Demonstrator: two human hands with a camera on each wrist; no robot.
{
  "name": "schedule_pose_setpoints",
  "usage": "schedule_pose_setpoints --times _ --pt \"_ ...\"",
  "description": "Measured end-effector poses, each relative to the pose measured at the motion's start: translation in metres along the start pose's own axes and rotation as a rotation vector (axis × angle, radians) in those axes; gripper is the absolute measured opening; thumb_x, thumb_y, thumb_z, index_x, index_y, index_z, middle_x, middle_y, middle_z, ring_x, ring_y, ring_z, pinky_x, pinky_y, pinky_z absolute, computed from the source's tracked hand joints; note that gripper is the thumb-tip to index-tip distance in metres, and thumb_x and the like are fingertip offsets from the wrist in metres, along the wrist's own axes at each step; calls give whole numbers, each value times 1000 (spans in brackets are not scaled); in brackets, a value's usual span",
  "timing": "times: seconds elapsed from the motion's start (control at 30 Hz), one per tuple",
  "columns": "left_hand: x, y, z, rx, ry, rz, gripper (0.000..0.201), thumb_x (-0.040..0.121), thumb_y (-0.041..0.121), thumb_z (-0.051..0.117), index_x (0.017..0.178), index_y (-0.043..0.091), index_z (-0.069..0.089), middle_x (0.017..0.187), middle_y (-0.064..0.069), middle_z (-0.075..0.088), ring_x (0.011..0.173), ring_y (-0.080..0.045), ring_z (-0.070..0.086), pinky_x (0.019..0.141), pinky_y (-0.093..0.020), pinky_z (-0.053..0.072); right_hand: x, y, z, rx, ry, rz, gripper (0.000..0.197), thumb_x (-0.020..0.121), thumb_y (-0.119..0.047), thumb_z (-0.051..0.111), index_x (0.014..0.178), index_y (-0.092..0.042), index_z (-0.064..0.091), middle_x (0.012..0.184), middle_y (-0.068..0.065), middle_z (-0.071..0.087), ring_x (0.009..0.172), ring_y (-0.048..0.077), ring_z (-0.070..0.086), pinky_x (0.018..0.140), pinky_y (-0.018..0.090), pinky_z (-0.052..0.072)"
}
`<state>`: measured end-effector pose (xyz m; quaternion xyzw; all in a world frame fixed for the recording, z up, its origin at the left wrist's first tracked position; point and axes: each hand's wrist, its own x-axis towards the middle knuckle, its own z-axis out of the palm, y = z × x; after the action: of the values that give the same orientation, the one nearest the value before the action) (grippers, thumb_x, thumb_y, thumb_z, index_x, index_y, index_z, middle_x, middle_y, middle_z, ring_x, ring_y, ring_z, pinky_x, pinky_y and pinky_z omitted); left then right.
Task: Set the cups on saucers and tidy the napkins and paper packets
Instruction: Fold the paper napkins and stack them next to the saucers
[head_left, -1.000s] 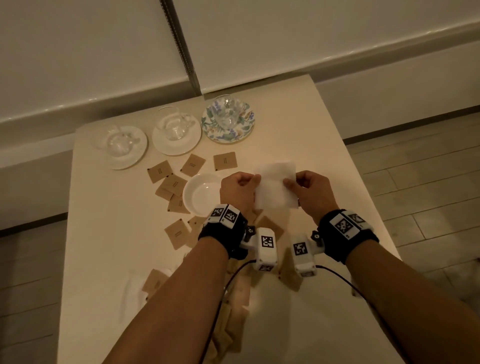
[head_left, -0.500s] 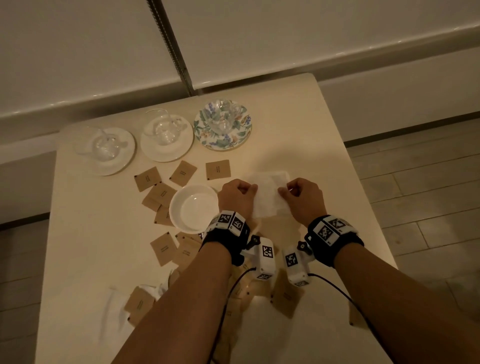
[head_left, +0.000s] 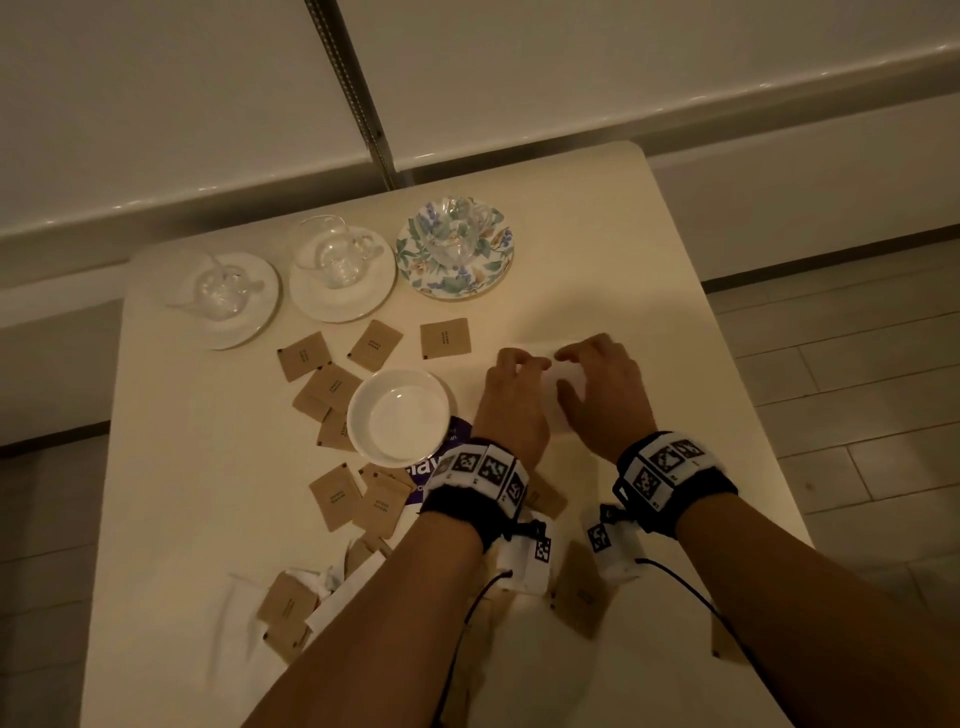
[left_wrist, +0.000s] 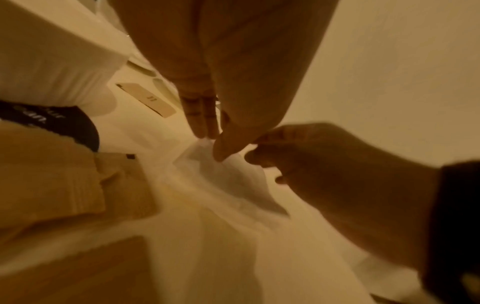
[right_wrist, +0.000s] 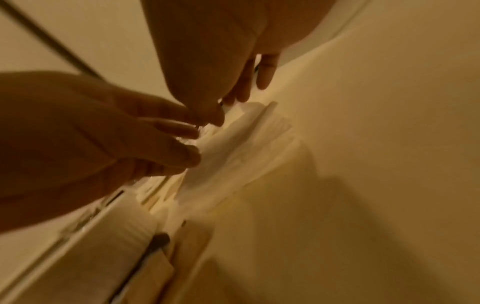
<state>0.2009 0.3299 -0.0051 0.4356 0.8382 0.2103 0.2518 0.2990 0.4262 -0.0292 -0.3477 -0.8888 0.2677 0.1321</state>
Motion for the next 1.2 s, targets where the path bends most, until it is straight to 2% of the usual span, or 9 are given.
schedule_pose_setpoints --times 0.17,0.37,0.53,0.67,0.73,0.8,0.93,1.07,1.2 --pt "9 -7 6 66 -182 -86 65 84 -4 56 144 11 35 152 -8 24 131 -31 35 110 -36 35 -3 9 7 -235 -333 -103 54 96 -33 50 145 -19 35 155 2 30 141 23 25 110 40 25" --pt "3 -5 7 42 -170 -97 73 81 -8 58 147 12 34 154 -6 22 136 -30 29 113 -38 31 -14 33 -1 -264 -456 -19 71 99 -55 31 156 -23 3 164 -6 -6 151 16 -1 121 40 6" --pt "-17 -4 -8 -76 -65 8 64 83 -9 54 140 19 46 152 -1 34 135 -23 38 110 -33 36 -22 11 -19 -134 -202 81 64 97 -47 46 152 -20 26 161 8 16 147 26 17 116 46 17" --pt "-64 -24 -24 -236 10 26 26 88 7 61 108 23 66 104 9 66 93 -8 63 86 -23 51 -42 -29 -22 5 4 28 36 91 -24 60 125 -14 55 127 9 51 117 30 48 96 42 34" --pt "-95 -45 -31 -234 -17 -7 22 87 13 63 102 28 66 86 19 62 78 -3 60 74 -19 49 -59 -54 -16 66 -98 -27 21 90 -19 59 110 -16 62 109 2 57 102 25 55 89 39 38" --pt "-122 -71 -36 -174 -66 -72 25 83 12 63 105 23 68 91 13 62 86 -11 61 76 -21 43 -77 -76 -3 100 -277 -68 12 92 -19 54 101 -20 61 99 -4 56 94 23 58 84 36 42" --pt "-160 -118 -46 115 -191 -255 43 79 28 73 119 21 59 120 0 52 112 -23 50 91 -33 42 -106 -106 30 -56 -463 -138 29 97 -33 43 121 -23 56 125 -4 55 101 19 57 86 31 45" --pt "-187 -144 -58 205 -262 -328 61 71 45 79 124 29 54 118 0 49 111 -25 48 94 -40 42 -126 -126 48 -151 -512 -52 26 94 -34 45 116 -27 57 118 -7 54 101 18 57 82 35 50" --pt "-202 -152 -63 249 -255 -272 35 79 35 73 111 30 58 112 1 55 108 -24 50 93 -37 40 -141 -147 59 -128 -584 -69 30 93 -36 50 120 -28 57 110 -7 58 100 16 55 79 29 43"
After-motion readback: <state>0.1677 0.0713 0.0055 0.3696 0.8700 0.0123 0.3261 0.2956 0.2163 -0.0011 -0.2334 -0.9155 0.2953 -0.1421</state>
